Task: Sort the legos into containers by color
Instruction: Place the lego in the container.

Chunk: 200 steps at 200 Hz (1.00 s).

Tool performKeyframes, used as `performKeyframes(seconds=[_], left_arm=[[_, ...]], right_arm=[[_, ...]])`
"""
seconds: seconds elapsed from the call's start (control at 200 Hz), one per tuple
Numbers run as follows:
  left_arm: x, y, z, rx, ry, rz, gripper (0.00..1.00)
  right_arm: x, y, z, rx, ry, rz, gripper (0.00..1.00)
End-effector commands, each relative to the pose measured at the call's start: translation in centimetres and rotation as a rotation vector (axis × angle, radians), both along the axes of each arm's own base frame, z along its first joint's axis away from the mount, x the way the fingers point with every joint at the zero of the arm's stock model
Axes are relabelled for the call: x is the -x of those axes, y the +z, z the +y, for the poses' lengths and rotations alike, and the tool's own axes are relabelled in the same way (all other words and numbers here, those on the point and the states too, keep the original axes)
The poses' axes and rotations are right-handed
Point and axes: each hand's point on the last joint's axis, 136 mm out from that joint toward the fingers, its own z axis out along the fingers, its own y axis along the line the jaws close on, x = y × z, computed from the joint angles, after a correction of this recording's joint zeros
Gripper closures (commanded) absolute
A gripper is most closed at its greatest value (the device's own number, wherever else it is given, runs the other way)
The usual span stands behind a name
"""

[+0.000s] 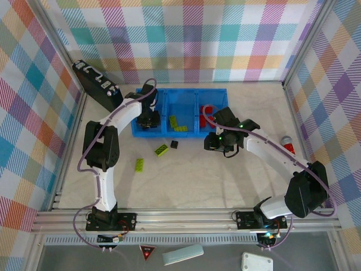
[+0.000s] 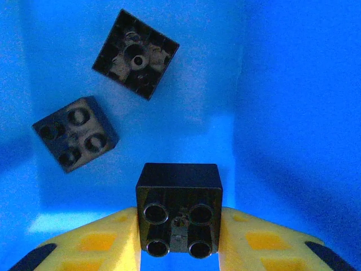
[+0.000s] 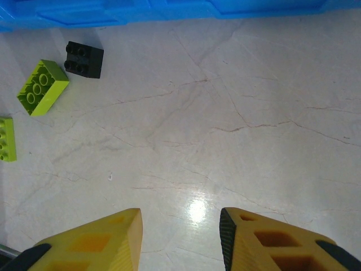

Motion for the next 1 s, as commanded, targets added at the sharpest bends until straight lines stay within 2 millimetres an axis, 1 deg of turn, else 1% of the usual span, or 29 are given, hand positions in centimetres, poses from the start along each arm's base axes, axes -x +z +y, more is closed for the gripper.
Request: performKeyframes(seconds=[0.0, 0.14, 0.275, 0.425, 0.535, 0.68, 0.88, 0.995], left_arm=[[-0.8, -0.7, -0.1, 0.016, -0.015, 0.022, 0.64], [-1.5, -2.1, -0.1, 0.013, -0.012, 0.041, 0.64], [-1.7, -3.2, -0.1, 0.012, -0.009, 0.057, 0.63], [-1.9, -3.6, -0.2, 0.017, -0.005, 0.059, 0.59], [-1.9, -3.2, -0.3, 0.029, -0.001, 0.051, 0.56], [-2.0, -2.0, -0.4, 0.041, -0.003, 0.030, 0.55], [-2.0, 0.6, -0.8, 0.076, -0.007, -0.009, 0.55], [-1.7, 2.0, -1.2, 0.109, -0.008, -0.020, 0.55]], right_arm=[[0.5, 0.8, -0.7, -0.002, -0.029, -0.002, 0.57], [0.7, 0.9, -0.8, -0.005, -0.035, 0.001, 0.57], [0.9, 0.8, -0.9, -0.005, -0.043, 0.007, 0.57], [0.9, 0.9, -0.8, -0.011, -0.046, 0.007, 0.57], [0.8, 1.2, -0.5, -0.018, -0.043, 0.001, 0.57], [0.6, 1.6, 0.0, -0.021, -0.030, -0.004, 0.57], [0.2, 2.0, 0.8, -0.020, -0.010, -0.010, 0.57], [-0.1, 2.1, 1.7, -0.021, 0.006, -0.012, 0.57]])
